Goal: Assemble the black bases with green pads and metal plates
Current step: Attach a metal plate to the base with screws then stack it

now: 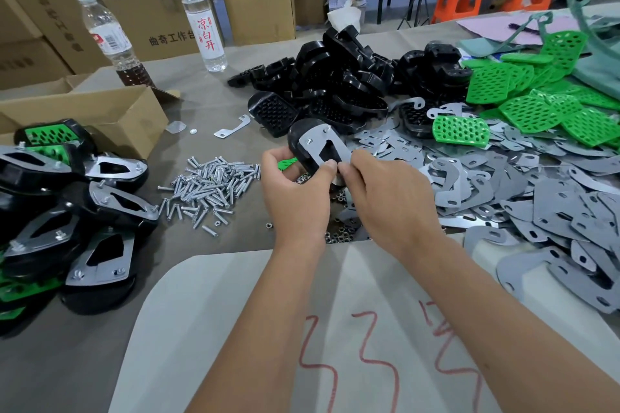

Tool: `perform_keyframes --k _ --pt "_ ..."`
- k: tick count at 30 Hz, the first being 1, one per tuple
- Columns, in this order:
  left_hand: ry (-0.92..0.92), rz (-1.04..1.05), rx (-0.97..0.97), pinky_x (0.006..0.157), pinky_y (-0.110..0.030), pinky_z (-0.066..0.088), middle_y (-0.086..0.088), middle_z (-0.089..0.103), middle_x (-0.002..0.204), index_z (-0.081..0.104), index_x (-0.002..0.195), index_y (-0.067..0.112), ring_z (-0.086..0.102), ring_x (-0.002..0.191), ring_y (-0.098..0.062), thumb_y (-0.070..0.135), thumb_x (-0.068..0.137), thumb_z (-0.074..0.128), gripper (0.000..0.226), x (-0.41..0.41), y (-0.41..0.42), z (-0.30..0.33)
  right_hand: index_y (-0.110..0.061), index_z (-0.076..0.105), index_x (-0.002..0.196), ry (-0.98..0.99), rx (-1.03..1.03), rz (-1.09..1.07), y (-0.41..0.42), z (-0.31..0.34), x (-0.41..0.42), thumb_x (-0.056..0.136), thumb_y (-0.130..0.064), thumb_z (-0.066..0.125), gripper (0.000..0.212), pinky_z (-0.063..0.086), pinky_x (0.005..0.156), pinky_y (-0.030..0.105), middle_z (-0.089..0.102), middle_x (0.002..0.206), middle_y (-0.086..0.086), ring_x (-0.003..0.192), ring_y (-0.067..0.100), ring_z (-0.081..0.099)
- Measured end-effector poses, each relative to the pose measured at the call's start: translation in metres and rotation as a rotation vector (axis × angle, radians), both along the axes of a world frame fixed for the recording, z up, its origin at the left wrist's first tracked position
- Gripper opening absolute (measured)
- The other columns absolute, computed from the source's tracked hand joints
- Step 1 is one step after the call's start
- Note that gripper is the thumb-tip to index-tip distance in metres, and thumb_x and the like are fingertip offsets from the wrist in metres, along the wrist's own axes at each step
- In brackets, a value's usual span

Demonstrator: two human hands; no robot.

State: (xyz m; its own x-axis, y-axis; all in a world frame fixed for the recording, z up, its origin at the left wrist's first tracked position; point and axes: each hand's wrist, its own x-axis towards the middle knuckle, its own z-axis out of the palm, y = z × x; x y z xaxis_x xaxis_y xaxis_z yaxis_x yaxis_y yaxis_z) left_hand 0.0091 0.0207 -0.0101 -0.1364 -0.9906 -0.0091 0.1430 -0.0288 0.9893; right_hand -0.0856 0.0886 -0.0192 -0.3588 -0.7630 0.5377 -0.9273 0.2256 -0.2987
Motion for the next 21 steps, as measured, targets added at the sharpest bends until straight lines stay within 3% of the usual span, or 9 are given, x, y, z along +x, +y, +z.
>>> perform_keyframes --k 2,4,6,9,12,16,19,21 --pt "0.028 0.013 0.036 0.089 -0.061 0.059 -0.017 0.074 0.107 0.054 0.102 0.025 0.073 0.101 -0.038 0.020 0.062 0.080 0.048 0.000 0.000 0.001 -0.023 0.031 0.093 0.003 0.040 0.026 -0.001 0.000 0.002 0.105 -0.044 0.022 0.026 0.022 0.047 0.034 0.046 0.058 -0.008 0.050 0.024 0.042" --pt "0.047 0.015 0.053 0.090 -0.062 0.057 -0.019 0.072 0.110 0.053 0.101 0.026 0.071 0.103 -0.041 0.018 0.062 0.080 0.047 0.000 0.001 0.002 -0.025 0.024 0.095 0.025 0.063 0.060 -0.002 -0.001 0.003 0.107 -0.034 0.026 0.015 0.023 0.046 0.034 0.041 0.057 -0.009 0.049 0.025 0.042" --pt "0.072 0.012 0.081 0.091 -0.066 0.055 -0.024 0.070 0.113 0.053 0.101 0.025 0.069 0.104 -0.046 0.020 0.065 0.078 0.043 0.000 0.003 0.003 -0.026 0.022 0.092 0.051 0.073 0.045 -0.002 -0.001 0.003 0.108 -0.024 0.032 0.019 0.021 0.045 0.033 0.037 0.055 -0.008 0.047 0.024 0.039" --pt "0.107 0.013 0.133 0.094 -0.065 0.054 -0.026 0.068 0.116 0.053 0.099 0.024 0.067 0.106 -0.048 0.026 0.071 0.073 0.035 -0.001 0.003 0.004 -0.022 0.028 0.090 0.045 0.055 0.006 -0.003 0.003 0.003 0.106 -0.031 0.026 0.019 0.017 0.044 0.031 0.034 0.051 -0.009 0.044 0.021 0.035" --pt "0.097 0.026 0.127 0.096 -0.063 0.055 -0.018 0.071 0.113 0.053 0.101 0.022 0.071 0.105 -0.041 0.029 0.071 0.072 0.036 -0.002 0.002 0.003 -0.020 0.029 0.088 0.078 0.044 -0.023 -0.004 0.003 0.005 0.105 -0.032 0.028 0.021 0.018 0.044 0.030 0.033 0.050 -0.009 0.044 0.027 0.039" --pt "0.036 0.115 0.007 0.097 -0.048 0.056 -0.004 0.068 0.110 0.051 0.100 0.028 0.069 0.107 -0.024 0.034 0.074 0.072 0.034 -0.004 0.003 0.003 -0.021 0.031 0.089 0.048 0.033 -0.095 -0.007 0.005 0.008 0.107 -0.038 0.029 0.025 0.015 0.045 0.031 0.034 0.050 -0.010 0.042 0.019 0.030" --pt "0.050 0.235 -0.045 0.092 -0.039 0.057 -0.001 0.065 0.108 0.050 0.098 0.030 0.068 0.107 -0.023 0.028 0.080 0.074 0.031 0.001 -0.006 0.001 -0.021 0.039 0.095 -0.054 0.060 0.026 -0.004 0.005 0.007 0.105 -0.047 0.033 0.029 0.038 0.052 0.037 0.056 0.060 -0.006 0.057 0.025 0.052" --pt "0.086 0.289 -0.004 0.095 -0.044 0.058 -0.005 0.067 0.110 0.051 0.099 0.028 0.069 0.104 -0.023 0.022 0.082 0.076 0.030 0.007 -0.017 -0.001 -0.021 0.049 0.103 -0.022 0.172 0.184 0.000 0.006 0.006 0.100 -0.043 0.037 0.024 0.046 0.066 0.039 0.065 0.085 -0.005 0.083 0.027 0.060"
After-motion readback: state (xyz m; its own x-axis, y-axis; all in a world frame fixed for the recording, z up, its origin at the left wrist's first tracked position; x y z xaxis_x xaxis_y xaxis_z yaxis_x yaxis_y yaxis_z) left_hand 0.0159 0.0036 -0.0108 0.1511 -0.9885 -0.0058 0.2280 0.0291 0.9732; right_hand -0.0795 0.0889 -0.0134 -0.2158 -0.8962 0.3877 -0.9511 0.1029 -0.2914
